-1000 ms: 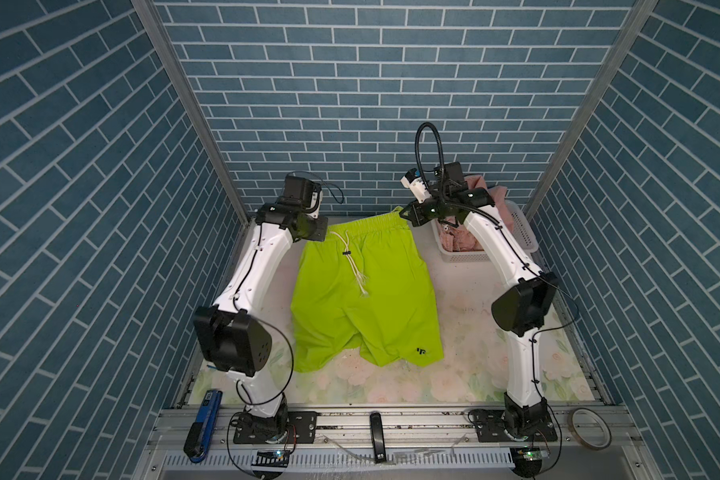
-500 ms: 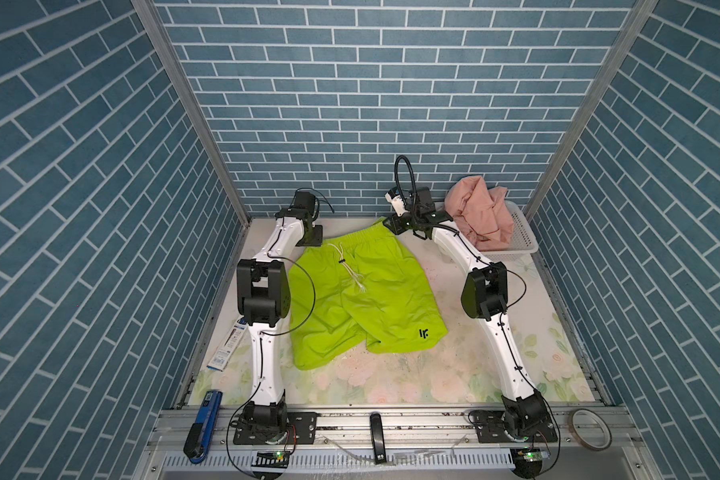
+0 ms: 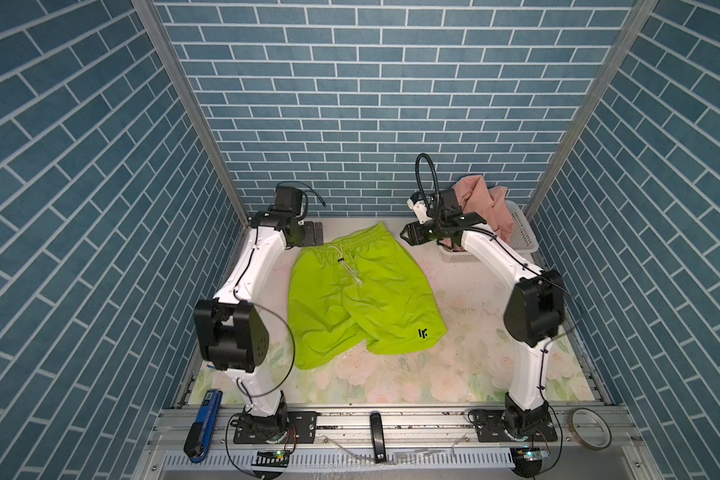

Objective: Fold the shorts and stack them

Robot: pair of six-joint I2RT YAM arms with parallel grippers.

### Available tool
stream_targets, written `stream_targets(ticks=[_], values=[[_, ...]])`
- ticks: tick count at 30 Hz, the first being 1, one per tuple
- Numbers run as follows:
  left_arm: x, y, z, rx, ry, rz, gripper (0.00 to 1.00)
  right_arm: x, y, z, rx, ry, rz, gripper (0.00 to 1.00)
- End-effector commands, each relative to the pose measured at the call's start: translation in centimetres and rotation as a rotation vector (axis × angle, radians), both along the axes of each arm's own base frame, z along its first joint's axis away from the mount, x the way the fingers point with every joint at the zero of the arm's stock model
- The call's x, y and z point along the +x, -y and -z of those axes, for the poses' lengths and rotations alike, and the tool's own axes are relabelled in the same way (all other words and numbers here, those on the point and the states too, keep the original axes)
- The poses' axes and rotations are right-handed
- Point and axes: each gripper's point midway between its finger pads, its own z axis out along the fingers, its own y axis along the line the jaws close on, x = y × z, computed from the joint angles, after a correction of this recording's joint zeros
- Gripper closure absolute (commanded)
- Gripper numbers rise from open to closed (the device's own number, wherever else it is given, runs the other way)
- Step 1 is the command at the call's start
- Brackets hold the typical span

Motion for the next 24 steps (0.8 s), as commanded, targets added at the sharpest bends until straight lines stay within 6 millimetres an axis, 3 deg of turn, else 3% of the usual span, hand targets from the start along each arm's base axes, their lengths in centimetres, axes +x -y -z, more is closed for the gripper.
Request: stream_targets(ticks=[1,7,10,13,18,20,24], values=[[-5.6,4.1,5.8,-0.077,-0.173,0.088,0.0,-7.7,3.1,3.6,-0.041,-0.103,0.089,0.37],[-13.2,4.7,9.1,-0.09,-0.233,0.087,0.0,-18.0,7.5,9.7,-0.192,-0.254,0.214,0.36],[-16.2,5.9,10.4,-0.063,-0.27,0.152,0.0,-20.8,9.2,13.2,-0.247,-0.362,0.255,0.36],[-18.6,7.4,11.4,-0.064,-0.3,0.238,0.0,-21.4,10.3,14.9,-0.288,-0.387,0.286,0.35],[-21.2,7.7,12.9,-0.052,-0.346,0.272,0.0,-20.4,9.4,16.4,-0.288,-0.384,0.273,0.36],[-21.9,7.5,13.7,-0.038,-0.364,0.265,0.0,-20.1,8.6,17.2,-0.283,-0.4,0.251,0.43],[-22.7,6.9,15.2,-0.018,-0.399,0.22,0.0,-19.5,8.2,18.2,-0.302,-0.423,0.233,0.72]])
